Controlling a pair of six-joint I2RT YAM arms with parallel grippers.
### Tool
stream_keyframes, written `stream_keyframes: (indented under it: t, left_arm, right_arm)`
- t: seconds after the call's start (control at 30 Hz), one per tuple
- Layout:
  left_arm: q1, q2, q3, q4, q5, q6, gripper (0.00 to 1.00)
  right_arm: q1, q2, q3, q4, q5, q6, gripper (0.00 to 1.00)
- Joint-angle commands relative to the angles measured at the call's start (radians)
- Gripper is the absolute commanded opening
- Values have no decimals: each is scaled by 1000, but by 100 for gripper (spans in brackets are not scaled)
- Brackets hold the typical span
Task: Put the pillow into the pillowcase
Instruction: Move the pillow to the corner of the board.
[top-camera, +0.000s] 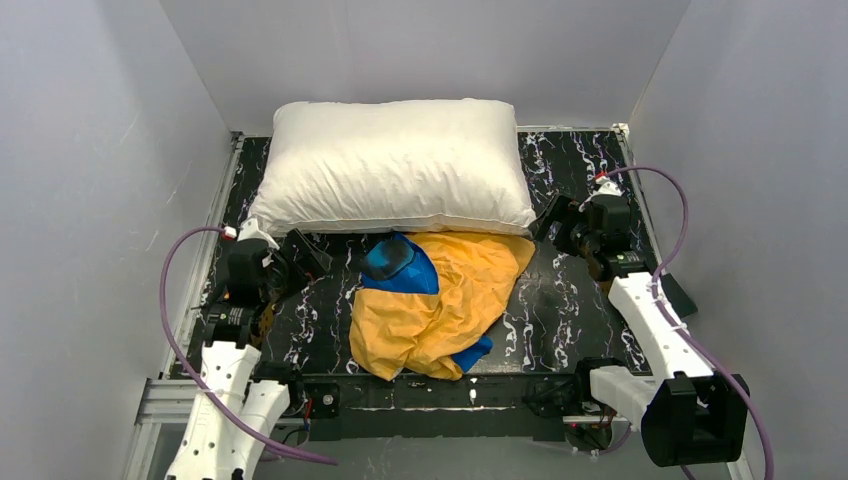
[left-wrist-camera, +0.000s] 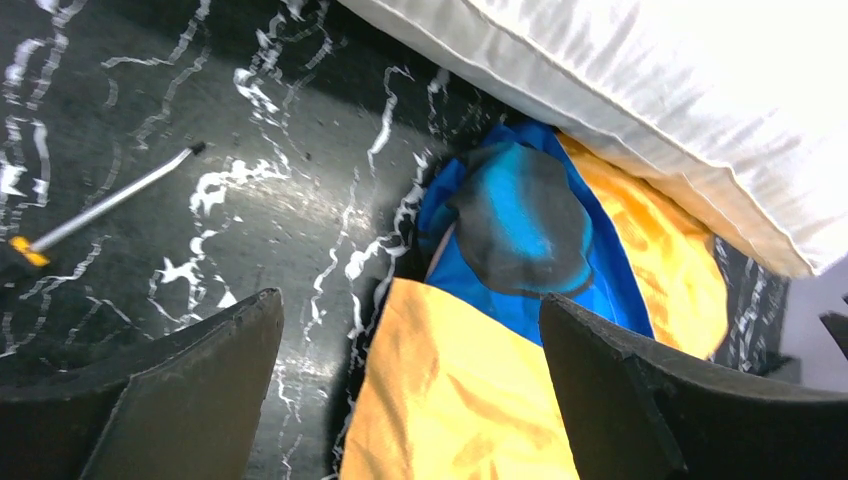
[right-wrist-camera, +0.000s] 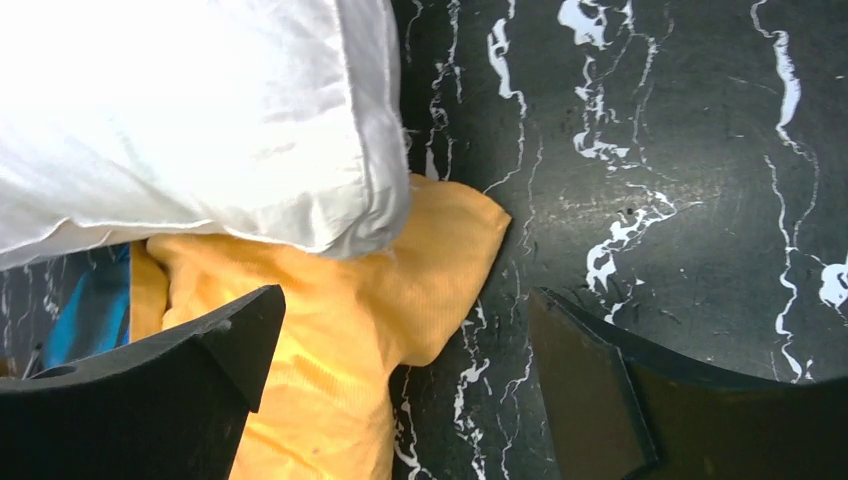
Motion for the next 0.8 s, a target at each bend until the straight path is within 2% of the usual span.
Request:
stream_keyframes:
  t: [0.0,0.07,0.2,0.27,0.37,0.5,0.67,0.77]
  left_arm:
    - [4,8,-23,36,182,-2,98]
    - [3,-1,-63,112,295,-16,98]
    - [-6,-2,-153,376,593,-79,98]
    - [-41,25,-149,411,606,-99,98]
    - [-158,114,-92,407,555,-107,98]
    - [-402,304,32,362,421,-95,98]
    - [-664,567,217,206,160,-61,98]
    - [-790,732,337,72,-65,-43,98]
  right_arm:
    - [-2,-1,78,-87,-96,-53,100]
    - [-2,-3,83,-104,-115,-59,100]
    - [-2,0,94,-123,-141,-64,100]
    - [-2,3,103,-134,-153,-77,100]
    - [-2,4,110,-133,-189,-90,100]
    - [-1,12,116,-130,-221,-93,100]
    - [-1,32,147,-173,-219,-111,100]
    - [0,40,168,-193,-218,-119,100]
